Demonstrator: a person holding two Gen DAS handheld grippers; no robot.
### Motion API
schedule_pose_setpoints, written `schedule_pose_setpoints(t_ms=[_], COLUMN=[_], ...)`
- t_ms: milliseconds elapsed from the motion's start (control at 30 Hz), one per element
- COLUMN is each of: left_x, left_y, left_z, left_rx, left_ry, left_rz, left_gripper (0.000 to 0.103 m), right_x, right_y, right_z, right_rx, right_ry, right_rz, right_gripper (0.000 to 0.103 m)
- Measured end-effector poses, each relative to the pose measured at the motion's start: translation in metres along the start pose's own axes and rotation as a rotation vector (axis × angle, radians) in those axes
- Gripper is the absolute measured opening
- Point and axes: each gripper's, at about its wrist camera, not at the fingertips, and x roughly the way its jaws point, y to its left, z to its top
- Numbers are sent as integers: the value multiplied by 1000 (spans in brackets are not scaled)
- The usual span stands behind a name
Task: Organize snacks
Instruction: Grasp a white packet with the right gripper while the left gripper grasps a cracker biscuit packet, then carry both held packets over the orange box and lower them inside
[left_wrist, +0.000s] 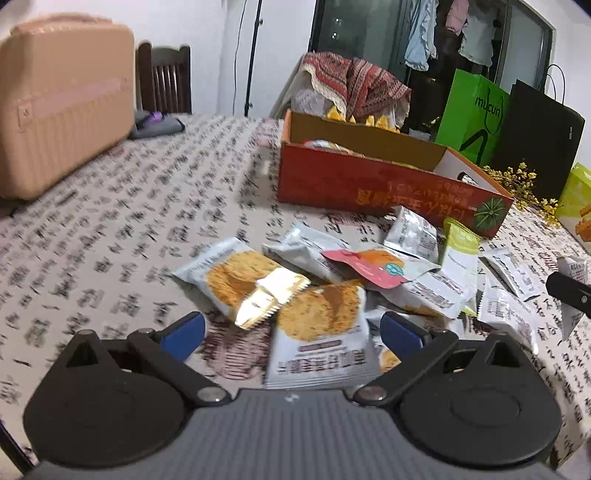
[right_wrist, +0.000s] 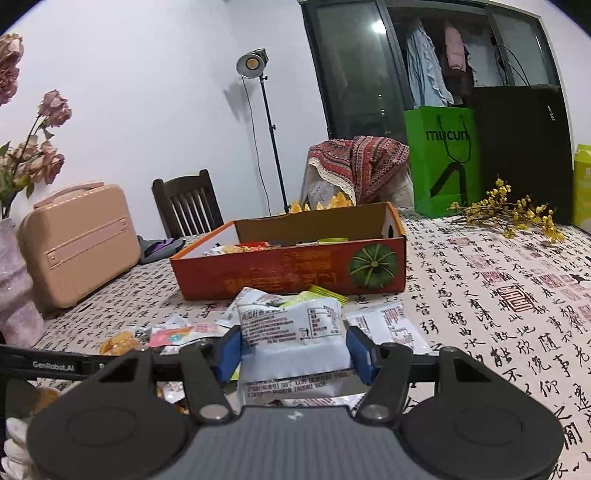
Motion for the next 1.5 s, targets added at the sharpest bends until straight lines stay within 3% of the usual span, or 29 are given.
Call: schedule_pose_setpoints(t_ms=[167, 267, 400, 767, 1500], left_x=[11, 10, 7, 1, -37], left_y=[-6, -9, -10, -6, -34], left_z=[-2, -2, -1, 3, 31], left_rx=[-13, -1, 0, -11, 63], left_ry=[25, 22, 19, 14, -149], left_rz=[11, 10, 4, -16, -41], left_gripper=[100, 86, 57, 53, 53], right_x=[1, 2, 3, 1, -12], right_y=[-4, -7, -9, -13, -12], right_z=[-1, -1, -2, -2, 20], right_rx=[6, 12, 16, 31, 9], right_ry=[1, 4, 6, 1, -67], right_rz=[-2, 0, 10, 18, -1], right_gripper=[60, 60, 60, 60, 60])
